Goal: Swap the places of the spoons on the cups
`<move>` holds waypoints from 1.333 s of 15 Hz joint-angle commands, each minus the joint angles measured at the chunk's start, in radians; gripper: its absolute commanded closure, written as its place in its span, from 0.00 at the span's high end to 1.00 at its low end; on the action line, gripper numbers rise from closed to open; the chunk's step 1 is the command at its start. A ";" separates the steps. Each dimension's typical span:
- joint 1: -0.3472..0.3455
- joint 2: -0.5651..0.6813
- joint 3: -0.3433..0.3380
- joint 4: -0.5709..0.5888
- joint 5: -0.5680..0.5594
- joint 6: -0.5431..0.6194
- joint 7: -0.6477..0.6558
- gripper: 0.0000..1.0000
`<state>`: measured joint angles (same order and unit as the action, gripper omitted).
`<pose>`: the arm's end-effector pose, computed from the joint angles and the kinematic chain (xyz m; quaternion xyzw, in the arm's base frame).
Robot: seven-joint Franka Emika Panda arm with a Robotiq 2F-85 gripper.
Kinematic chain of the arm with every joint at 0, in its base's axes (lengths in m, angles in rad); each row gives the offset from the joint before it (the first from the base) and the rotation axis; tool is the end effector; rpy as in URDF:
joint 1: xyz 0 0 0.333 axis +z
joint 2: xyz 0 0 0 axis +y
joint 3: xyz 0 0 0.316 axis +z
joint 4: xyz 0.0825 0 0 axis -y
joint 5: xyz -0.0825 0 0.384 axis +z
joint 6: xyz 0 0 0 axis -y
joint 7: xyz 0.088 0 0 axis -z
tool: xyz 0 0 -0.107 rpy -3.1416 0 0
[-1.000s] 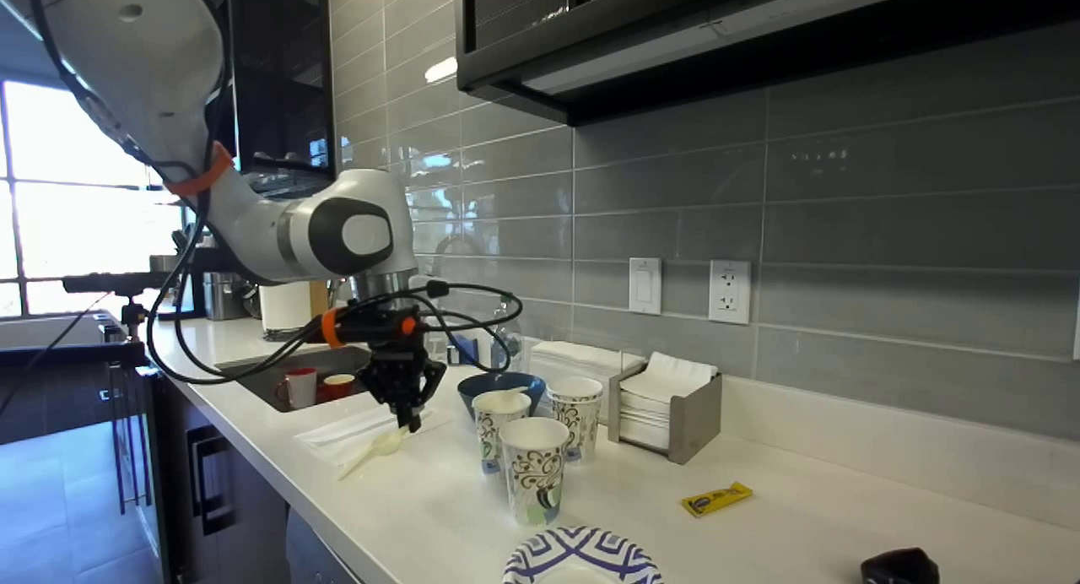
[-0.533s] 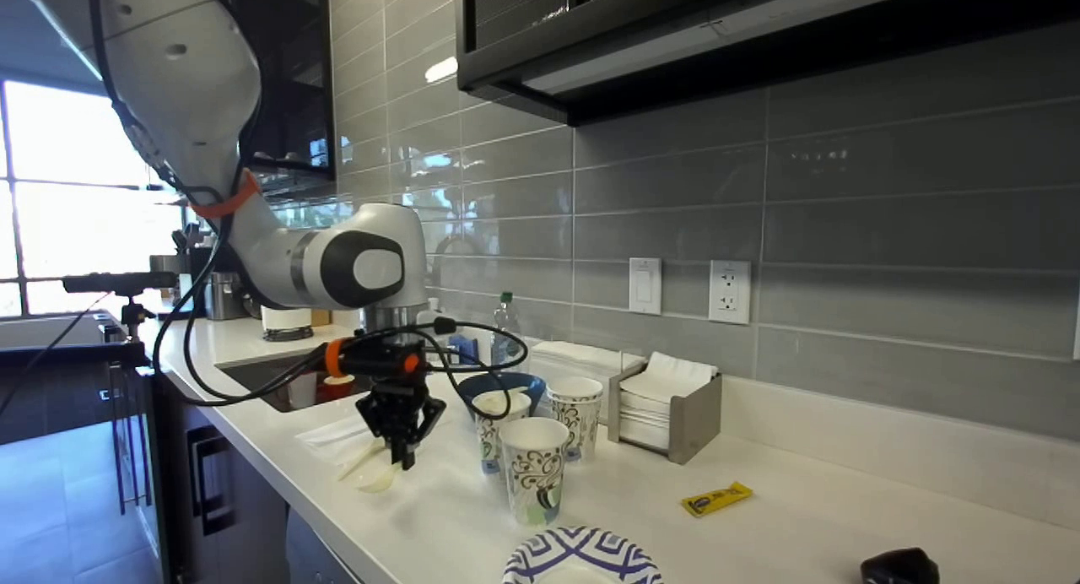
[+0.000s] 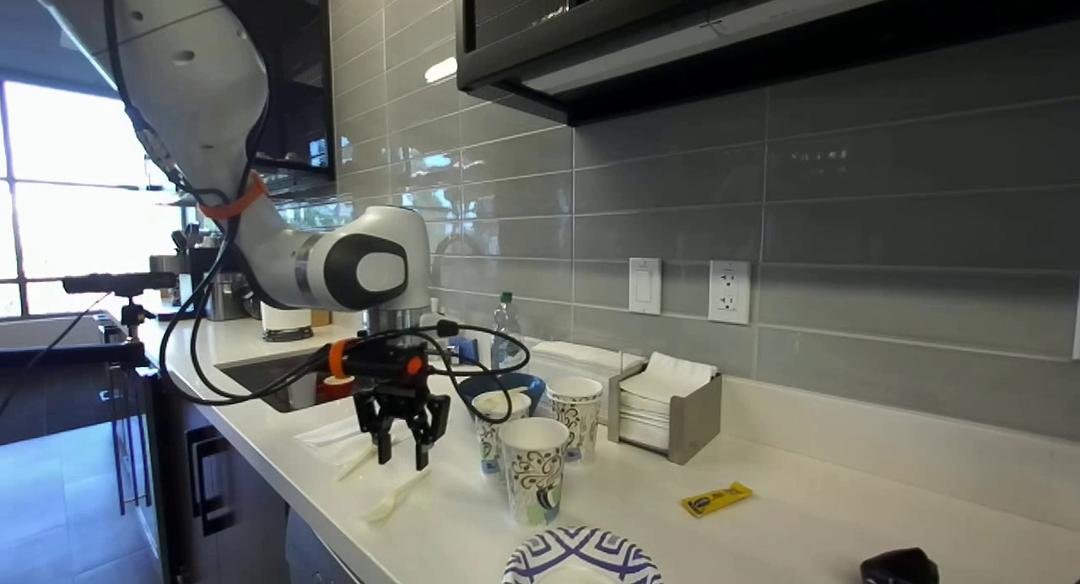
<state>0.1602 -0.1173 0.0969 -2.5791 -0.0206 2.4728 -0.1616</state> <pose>0.4254 0.1112 0.3034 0.9764 0.2154 0.0057 0.0118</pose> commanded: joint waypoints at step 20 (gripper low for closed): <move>-0.036 -0.125 -0.030 0.316 -0.150 -0.435 -0.150 1.00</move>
<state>0.1369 -0.2933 0.0844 -2.3106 -0.1455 2.0012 -0.2592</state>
